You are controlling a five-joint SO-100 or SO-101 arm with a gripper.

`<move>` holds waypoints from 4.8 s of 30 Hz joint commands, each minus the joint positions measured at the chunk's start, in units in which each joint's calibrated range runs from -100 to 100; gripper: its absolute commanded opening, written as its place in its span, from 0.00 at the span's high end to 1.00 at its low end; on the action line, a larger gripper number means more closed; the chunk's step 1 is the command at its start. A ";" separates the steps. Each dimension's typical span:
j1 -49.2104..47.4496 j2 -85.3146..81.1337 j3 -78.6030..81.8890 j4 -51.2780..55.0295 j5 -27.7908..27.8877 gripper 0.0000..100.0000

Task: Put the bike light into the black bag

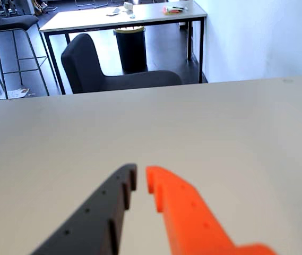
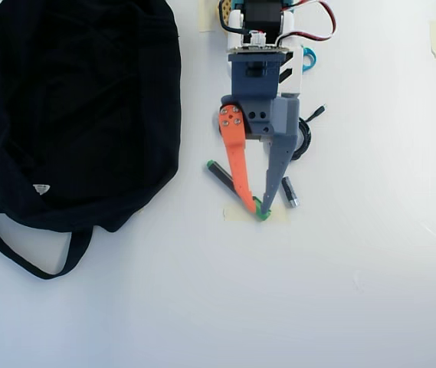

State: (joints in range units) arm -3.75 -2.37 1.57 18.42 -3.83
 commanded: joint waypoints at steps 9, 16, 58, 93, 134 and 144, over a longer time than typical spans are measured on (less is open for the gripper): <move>0.31 0.04 -2.83 -1.11 2.58 0.98; 1.65 -0.12 -2.56 -0.42 2.52 0.98; 0.23 -1.37 -13.25 73.31 3.10 0.97; 0.53 -1.37 -15.05 80.80 3.10 0.97; -0.22 -0.29 -7.32 80.63 7.24 0.98; -0.14 0.04 -6.96 80.63 12.91 0.98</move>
State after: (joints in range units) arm -3.45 -1.95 -5.11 98.71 7.74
